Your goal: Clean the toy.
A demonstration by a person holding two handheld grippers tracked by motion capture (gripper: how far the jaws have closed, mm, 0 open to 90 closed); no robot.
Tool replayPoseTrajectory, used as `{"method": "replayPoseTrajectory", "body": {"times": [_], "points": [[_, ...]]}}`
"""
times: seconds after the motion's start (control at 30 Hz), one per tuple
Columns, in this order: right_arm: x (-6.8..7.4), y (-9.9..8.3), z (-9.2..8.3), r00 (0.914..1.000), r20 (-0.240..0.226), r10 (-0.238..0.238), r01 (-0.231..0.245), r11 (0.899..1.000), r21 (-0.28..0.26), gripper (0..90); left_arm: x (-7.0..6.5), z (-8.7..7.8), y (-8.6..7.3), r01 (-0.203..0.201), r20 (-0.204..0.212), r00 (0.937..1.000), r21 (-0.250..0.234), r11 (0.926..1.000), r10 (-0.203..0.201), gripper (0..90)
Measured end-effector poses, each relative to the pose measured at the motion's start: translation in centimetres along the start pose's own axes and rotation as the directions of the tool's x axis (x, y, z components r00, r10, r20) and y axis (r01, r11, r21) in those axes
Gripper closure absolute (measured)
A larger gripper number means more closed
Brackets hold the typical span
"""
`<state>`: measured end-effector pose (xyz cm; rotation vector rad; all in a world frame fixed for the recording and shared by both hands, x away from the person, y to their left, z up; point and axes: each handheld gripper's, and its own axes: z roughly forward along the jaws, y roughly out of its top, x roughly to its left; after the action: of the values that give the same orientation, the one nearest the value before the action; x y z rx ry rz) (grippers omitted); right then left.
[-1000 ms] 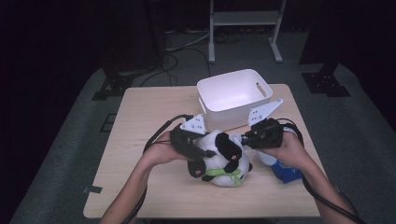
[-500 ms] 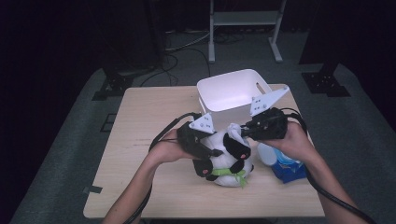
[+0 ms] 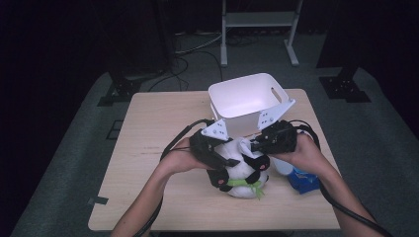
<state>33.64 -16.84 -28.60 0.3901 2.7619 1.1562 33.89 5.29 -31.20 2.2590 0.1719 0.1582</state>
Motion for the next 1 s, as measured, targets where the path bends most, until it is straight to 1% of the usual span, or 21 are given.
{"method": "replayPoseTrajectory", "body": {"times": [0.17, 0.23, 0.33, 0.47, 0.53, 0.63, 0.7, 0.77, 0.83, 0.87, 0.93, 0.97, 1.0], "points": [[-0.2, -0.8, -0.4, 0.9999, 0.001, 0.012, -0.012, 1.0, -0.011, 86.3, -0.1, 0.0, 0.2, 0.019, 0.003, 0.9998, -0.024, 0.9995, -0.019, 28.1], [-0.2, -1.0, -0.5, 0.9998, -0.005, 0.017, -0.017, 1.0, -0.013, 86.3, -0.1, -0.1, 0.2, 0.02, 0.003, 0.9998, -0.032, 0.9993, -0.02, 28.1], [-0.2, -1.3, -0.7, 0.9997, 0.004, 0.023, -0.022, 1.0, -0.013, 86.3, 0.0, -0.4, 0.2, 0.032, 0.0, 0.9995, -0.046, 0.9984, -0.032, 28.1], [-0.4, -1.7, -1.1, 0.9994, 0.014, 0.032, -0.032, 0.999, -0.015, 86.3, 0.0, -0.6, 0.1, 0.043, -0.011, 0.999, -0.05, 0.9978, -0.043, 27.1], [-0.4, -1.9, -1.2, 0.999, 0.017, 0.041, -0.04, 0.999, -0.019, 86.2, 0.1, -0.7, 0.0, 0.042, -0.009, 0.9991, -0.048, 0.9979, -0.043, 25.8], [-0.5, -2.1, -1.4, 0.9989, 0.022, 0.04, -0.04, 0.999, -0.022, 86.2, 0.1, -0.7, -0.3, 0.06, -0.004, 0.9982, -0.049, 0.997, -0.06, 25.1], [-0.6, -2.2, -1.5, 0.9989, 0.027, 0.038, -0.038, 0.999, -0.02, 86.1, 0.1, -0.6, -0.4, 0.062, 0.001, 0.9981, -0.046, 0.997, -0.062, 25.4], [-0.5, -1.8, -1.7, 0.9987, 0.04, 0.031, -0.03, 0.999, -0.012, 85.9, 0.1, -0.3, -0.3, 0.062, -0.004, 0.9981, -0.042, 0.9972, -0.062, 25.6], [-0.2, -1.2, -2.1, 0.9976, 0.069, 0.006, -0.006, 1.0, -0.012, 85.8, 0.0, 0.0, -0.1, 0.056, -0.013, 0.9983, -0.039, 0.9976, -0.057, 25.6], [0.0, -0.9, -2.2, 0.9972, 0.075, 0.0, 0.001, 1.0, -0.013, 85.8, 0.0, 0.0, -0.1, 0.059, -0.01, 0.9982, -0.046, 0.9972, -0.059, 25.6], [0.3, -0.1, -1.9, 0.9969, 0.071, -0.034, 0.033, 0.999, 0.005, 85.8, 0.0, 0.1, 0.1, 0.059, -0.009, 0.9982, -0.043, 0.9973, -0.06, 25.6], [0.5, 0.1, -1.7, 0.9972, 0.066, -0.035, 0.035, 0.999, 0.009, 85.7, 0.0, 0.1, 0.1, 0.056, -0.008, 0.9984, -0.04, 0.9976, -0.057, 25.6], [0.6, 0.4, -1.5, 0.9971, 0.06, -0.046, 0.045, 0.999, 0.014, 85.7, 0.0, 0.2, 0.2, 0.056, -0.012, 0.9983, -0.037, 0.9977, -0.057, 25.6]]}}
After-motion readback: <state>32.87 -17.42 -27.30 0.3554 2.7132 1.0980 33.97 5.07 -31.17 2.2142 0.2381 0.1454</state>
